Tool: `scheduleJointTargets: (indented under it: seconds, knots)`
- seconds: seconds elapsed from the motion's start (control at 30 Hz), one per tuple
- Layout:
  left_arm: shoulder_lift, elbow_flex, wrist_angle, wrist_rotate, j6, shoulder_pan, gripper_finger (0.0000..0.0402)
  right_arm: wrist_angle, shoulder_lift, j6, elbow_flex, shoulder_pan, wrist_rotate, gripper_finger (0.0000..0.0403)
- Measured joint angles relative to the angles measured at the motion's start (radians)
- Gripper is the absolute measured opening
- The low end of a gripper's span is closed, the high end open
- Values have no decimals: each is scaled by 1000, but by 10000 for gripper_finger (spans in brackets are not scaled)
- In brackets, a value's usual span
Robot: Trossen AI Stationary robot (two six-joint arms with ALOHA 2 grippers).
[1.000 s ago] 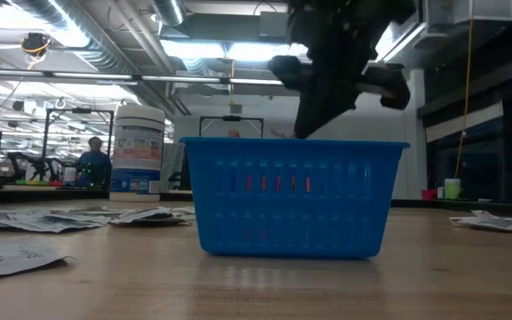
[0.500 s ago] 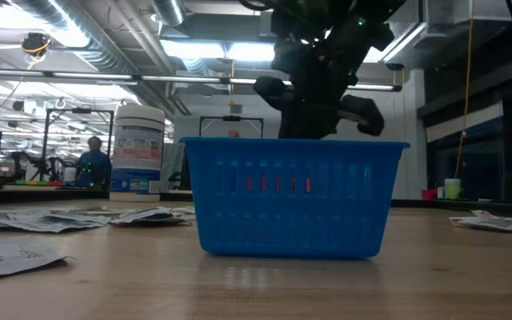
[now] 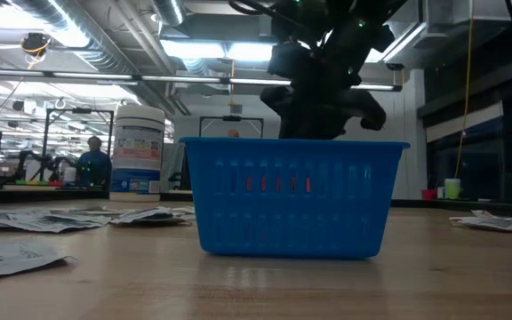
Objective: Pick & Place First Aid Supplies
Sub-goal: Put the orange ointment pack into the bottom orange bin
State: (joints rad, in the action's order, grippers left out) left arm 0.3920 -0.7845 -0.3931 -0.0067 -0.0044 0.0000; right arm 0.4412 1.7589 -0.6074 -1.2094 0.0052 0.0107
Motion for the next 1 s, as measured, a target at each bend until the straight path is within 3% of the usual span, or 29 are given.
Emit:
scheduleJointTargets:
  seconds: [0.6, 0.83, 1.0]
  knots:
    - [0, 0, 0, 0, 0, 0, 11, 177, -118, 690, 1, 133, 35, 119]
    - [0, 0, 0, 0, 0, 0, 13, 316, -149, 1151, 1, 214, -104, 120]
    - [0, 0, 0, 0, 0, 0, 9, 444, -169, 1382, 1, 275, -167, 120]
